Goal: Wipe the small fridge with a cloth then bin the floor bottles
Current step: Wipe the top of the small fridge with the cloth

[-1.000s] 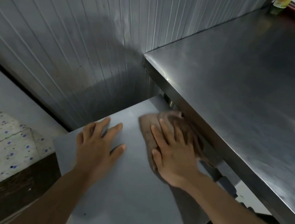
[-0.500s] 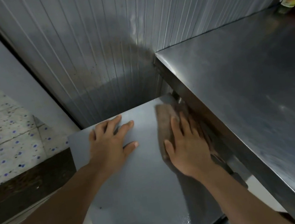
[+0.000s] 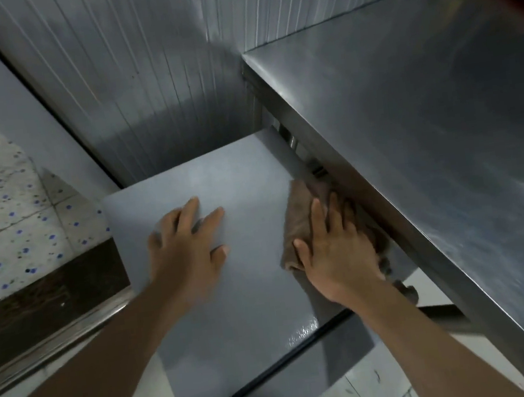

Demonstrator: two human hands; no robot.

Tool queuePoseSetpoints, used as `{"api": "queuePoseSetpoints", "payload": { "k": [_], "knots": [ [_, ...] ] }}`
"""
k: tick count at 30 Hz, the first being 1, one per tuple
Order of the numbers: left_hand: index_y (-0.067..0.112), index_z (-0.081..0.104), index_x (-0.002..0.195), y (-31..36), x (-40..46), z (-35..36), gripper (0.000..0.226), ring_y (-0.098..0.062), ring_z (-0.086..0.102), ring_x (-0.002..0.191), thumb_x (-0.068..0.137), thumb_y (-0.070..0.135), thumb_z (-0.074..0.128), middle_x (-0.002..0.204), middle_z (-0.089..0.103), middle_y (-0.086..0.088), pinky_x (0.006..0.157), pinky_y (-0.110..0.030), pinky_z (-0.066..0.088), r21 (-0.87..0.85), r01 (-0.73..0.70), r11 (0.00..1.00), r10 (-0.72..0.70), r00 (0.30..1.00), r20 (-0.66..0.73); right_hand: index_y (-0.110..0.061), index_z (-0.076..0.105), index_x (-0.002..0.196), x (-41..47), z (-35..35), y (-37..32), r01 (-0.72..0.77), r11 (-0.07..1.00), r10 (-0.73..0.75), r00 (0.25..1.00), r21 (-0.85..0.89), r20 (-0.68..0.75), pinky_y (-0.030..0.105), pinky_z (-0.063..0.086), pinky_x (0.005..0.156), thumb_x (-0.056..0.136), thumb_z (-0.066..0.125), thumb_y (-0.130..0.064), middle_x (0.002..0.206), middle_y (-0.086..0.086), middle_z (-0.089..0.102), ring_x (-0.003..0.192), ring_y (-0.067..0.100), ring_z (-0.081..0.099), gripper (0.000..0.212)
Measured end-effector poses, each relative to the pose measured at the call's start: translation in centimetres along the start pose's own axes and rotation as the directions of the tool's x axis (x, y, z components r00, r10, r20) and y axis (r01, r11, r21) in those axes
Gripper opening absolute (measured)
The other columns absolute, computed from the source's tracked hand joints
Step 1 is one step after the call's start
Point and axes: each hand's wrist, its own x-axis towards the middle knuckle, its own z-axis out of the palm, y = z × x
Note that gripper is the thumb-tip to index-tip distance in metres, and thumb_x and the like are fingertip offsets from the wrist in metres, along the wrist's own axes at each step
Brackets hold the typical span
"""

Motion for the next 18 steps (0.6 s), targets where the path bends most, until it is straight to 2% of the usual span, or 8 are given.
{"api": "queuePoseSetpoints", "payload": {
  "k": [2, 4, 7, 10, 12, 14, 16, 18],
  "knots": [
    [0.035, 0.028, 0.144, 0.7, -2.4, 0.6, 0.058, -0.028, 0.01, 0.137, 0.09, 0.041, 0.049, 0.157, 0.008, -0.002, 0.108, -0.05, 0.02, 0.006, 0.014, 1.0, -0.014, 1.0, -0.014, 0.001, 0.031, 0.144, -3.4, -0.2, 1.4, -0.012, 0.999, 0.012, 1.0, -0.031, -0.01, 0.05, 0.041, 0.101, 0.092, 0.023, -0.049, 0.143, 0.031, 0.038, 0.126, 0.044, 0.045, 0.073],
    [0.032, 0.037, 0.141, 1.2, -4.3, 1.0, 0.057, -0.03, 0.017, 0.134, 0.087, 0.037, 0.056, 0.156, 0.016, -0.003, 0.106, -0.052, 0.02, -0.017, 0.027, 0.999, -0.028, 0.999, -0.046, 0.003, 0.038, 0.14, -5.0, -0.5, 2.0, 0.025, 0.997, -0.026, 1.0, -0.072, -0.008, 0.052, 0.037, 0.106, 0.093, 0.029, -0.044, 0.136, 0.029, 0.047, 0.122, 0.043, 0.05, 0.068],
    [0.028, 0.044, 0.137, 1.7, -6.0, 1.7, 0.056, -0.033, 0.025, 0.129, 0.085, 0.032, 0.061, 0.154, 0.025, -0.005, 0.102, -0.055, 0.025, -0.009, 0.018, 1.0, -0.018, 0.997, -0.079, 0.009, 0.039, 0.138, -4.7, -1.3, 1.6, 0.057, 0.988, -0.062, 0.998, -0.14, -0.028, 0.05, 0.036, 0.108, 0.093, 0.043, -0.036, 0.134, 0.033, 0.048, 0.122, 0.043, 0.05, 0.064],
    [0.032, 0.036, 0.14, 1.9, -6.2, 2.1, 0.055, -0.026, 0.017, 0.13, 0.088, 0.034, 0.055, 0.156, 0.017, -0.001, 0.104, -0.052, 0.022, 0.003, 0.056, 0.998, -0.056, 0.996, -0.069, 0.009, 0.049, 0.13, -5.8, -1.3, 0.0, 0.06, 0.988, -0.069, 0.995, -0.143, -0.065, 0.048, 0.038, 0.107, 0.087, 0.05, -0.022, 0.13, 0.031, 0.052, 0.121, 0.041, 0.053, 0.053],
    [0.034, 0.033, 0.141, 1.9, -6.1, 2.1, 0.056, -0.025, 0.015, 0.131, 0.089, 0.037, 0.051, 0.156, 0.013, 0.001, 0.105, -0.051, 0.021, 0.014, 0.069, 0.998, -0.068, 0.996, -0.062, 0.006, 0.061, 0.119, -8.3, 0.1, -1.6, 0.107, 0.986, -0.122, 0.986, -0.131, -0.112, 0.049, 0.046, 0.1, 0.08, 0.05, -0.013, 0.123, 0.029, 0.058, 0.115, 0.04, 0.058, 0.045],
    [0.035, 0.033, 0.141, 1.9, -6.0, 2.0, 0.056, -0.026, 0.016, 0.132, 0.089, 0.039, 0.051, 0.157, 0.013, 0.003, 0.105, -0.052, 0.021, 0.009, 0.065, 0.998, -0.064, 0.996, -0.055, 0.005, 0.064, 0.114, -11.4, 1.9, -2.9, 0.161, 0.986, -0.166, 0.974, -0.042, -0.152, 0.051, 0.048, 0.096, 0.083, 0.044, -0.011, 0.12, 0.029, 0.06, 0.113, 0.041, 0.059, 0.041],
    [0.037, 0.03, 0.142, 1.8, -6.0, 1.8, 0.056, -0.025, 0.014, 0.133, 0.089, 0.04, 0.049, 0.157, 0.01, 0.005, 0.105, -0.052, 0.02, 0.007, 0.08, 0.997, -0.079, 0.996, -0.041, 0.006, 0.063, 0.117, -13.5, 3.1, -2.4, 0.187, 0.982, -0.177, 0.971, 0.043, -0.161, 0.053, 0.044, 0.1, 0.085, 0.045, -0.015, 0.126, 0.03, 0.056, 0.118, 0.043, 0.054, 0.042],
    [0.038, 0.028, 0.143, 1.9, -6.0, 1.8, 0.057, -0.023, 0.013, 0.134, 0.09, 0.041, 0.048, 0.157, 0.009, 0.006, 0.105, -0.05, 0.02, -0.002, 0.091, 0.996, -0.091, 0.995, -0.033, 0.006, 0.056, 0.125, -14.0, 4.0, -0.4, 0.152, 0.987, -0.138, 0.97, 0.056, -0.198, 0.053, 0.037, 0.106, 0.087, 0.046, -0.024, 0.135, 0.027, 0.048, 0.128, 0.042, 0.045, 0.05]
  ]
}}
